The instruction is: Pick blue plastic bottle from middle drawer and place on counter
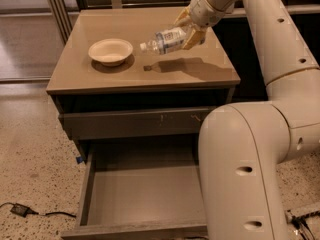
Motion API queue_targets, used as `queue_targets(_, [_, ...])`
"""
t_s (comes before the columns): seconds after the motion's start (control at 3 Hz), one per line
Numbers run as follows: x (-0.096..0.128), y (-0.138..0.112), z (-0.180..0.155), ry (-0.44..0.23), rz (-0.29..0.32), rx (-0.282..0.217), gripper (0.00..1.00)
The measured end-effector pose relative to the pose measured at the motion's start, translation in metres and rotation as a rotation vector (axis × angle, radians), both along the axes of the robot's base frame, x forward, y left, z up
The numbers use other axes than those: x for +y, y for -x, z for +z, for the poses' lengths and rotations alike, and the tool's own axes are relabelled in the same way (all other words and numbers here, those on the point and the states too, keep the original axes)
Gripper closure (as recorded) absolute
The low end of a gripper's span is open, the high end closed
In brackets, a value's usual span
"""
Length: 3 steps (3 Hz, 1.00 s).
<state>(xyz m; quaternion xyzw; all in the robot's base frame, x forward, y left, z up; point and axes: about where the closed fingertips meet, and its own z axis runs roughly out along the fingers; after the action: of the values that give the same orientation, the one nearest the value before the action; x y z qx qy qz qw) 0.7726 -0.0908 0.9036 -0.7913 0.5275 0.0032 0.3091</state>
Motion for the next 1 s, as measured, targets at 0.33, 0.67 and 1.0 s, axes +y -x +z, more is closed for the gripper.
queue_targets(0.33, [0.0,-0.003,-0.001,0.013,-0.002,-0.005,1.0])
queue_targets(0.67, [0.011,-0.005,-0.017,-0.029,0.013,0.025,1.0])
queue_targets(1.0, [0.019,-0.005,-0.038,-0.047,0.024,0.071,1.0])
